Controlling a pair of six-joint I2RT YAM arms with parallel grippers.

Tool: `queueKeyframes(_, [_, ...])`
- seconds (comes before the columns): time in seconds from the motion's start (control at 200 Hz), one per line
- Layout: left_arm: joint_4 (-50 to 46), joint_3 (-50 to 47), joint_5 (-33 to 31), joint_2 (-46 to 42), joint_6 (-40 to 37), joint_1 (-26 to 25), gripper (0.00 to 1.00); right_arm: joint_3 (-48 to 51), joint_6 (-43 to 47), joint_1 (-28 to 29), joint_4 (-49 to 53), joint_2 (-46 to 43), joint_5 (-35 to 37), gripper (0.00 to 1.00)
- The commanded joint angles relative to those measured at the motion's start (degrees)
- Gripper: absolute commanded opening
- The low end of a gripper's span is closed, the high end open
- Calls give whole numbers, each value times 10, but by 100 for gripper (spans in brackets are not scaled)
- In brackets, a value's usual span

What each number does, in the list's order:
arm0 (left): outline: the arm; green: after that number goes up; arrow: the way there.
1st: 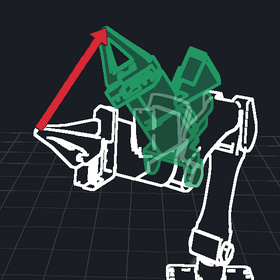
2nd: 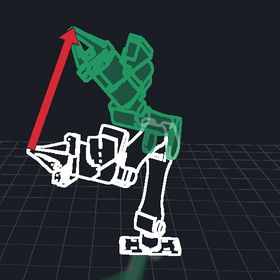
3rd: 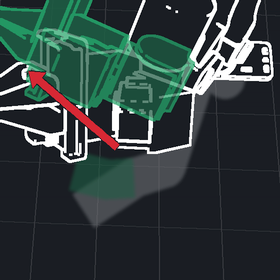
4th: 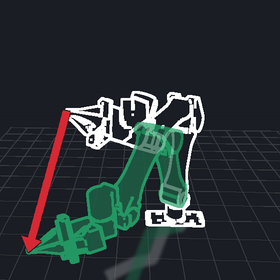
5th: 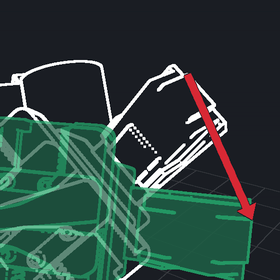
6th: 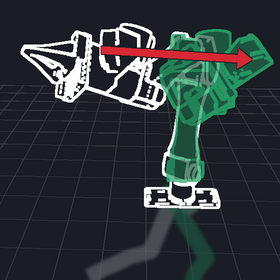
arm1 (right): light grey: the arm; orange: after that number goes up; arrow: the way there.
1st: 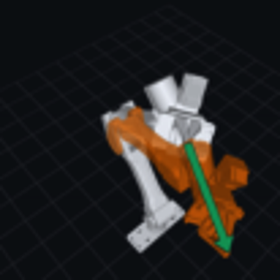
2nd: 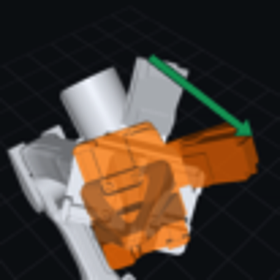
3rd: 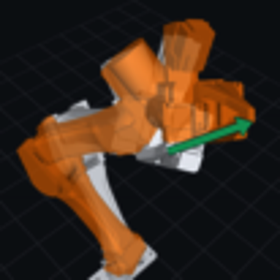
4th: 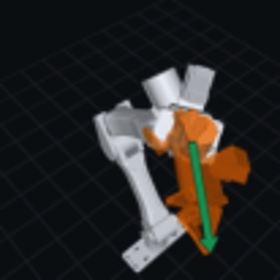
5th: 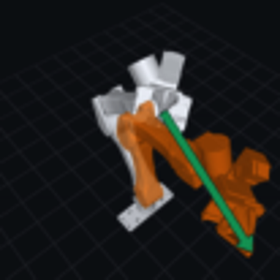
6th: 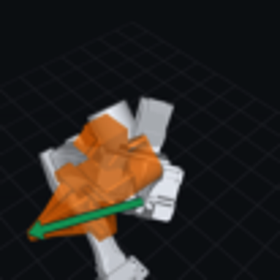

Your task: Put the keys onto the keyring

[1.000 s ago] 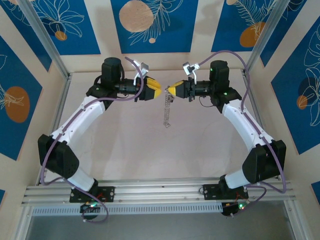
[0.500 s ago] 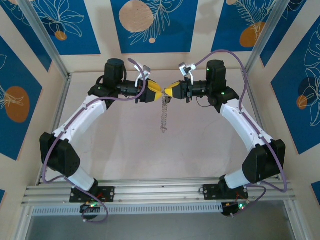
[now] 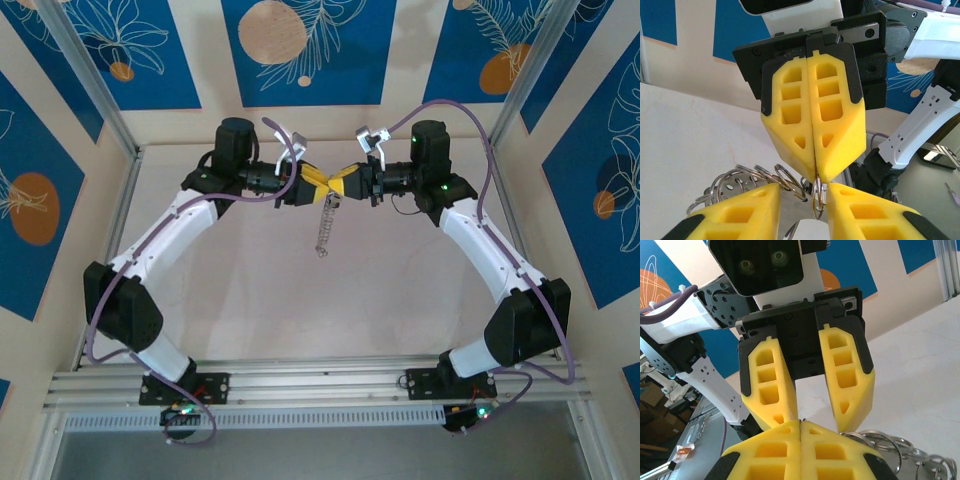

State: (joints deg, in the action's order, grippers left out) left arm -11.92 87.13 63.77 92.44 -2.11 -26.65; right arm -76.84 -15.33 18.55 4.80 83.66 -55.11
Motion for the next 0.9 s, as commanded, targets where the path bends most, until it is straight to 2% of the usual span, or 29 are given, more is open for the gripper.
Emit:
queueKeyframes(0.0, [-4, 21, 22, 4, -13, -8, 24, -25, 9, 7, 1, 6, -14, 0])
queueKeyframes(0.165, [10, 20, 24, 4, -5, -14, 14, -25, 10, 9, 2, 7, -14, 0])
queueKeyframes(0.26, [26, 15, 24, 2, 6, -16, 0, -27, 8, 9, 1, 8, -10, 0])
queueKeyframes(0.33, [54, 5, 17, -2, 25, -16, 0, -28, 2, 6, -1, 7, 3, 0])
queueKeyframes(0.425, [109, -19, -11, -13, 59, -16, 0, -9, -31, -11, -37, -5, 10, 28])
queueKeyframes(0.495, [151, -38, -26, -20, 87, -16, 0, 22, -66, -28, -83, -24, 18, 38])
queueKeyframes(0.745, [271, -76, -41, -27, 185, -17, 0, 124, -128, -52, -192, -84, 56, 49])
queueKeyframes(0.895, [300, -85, -37, -31, 207, -16, 0, 161, -148, -56, -233, -98, 75, 53])
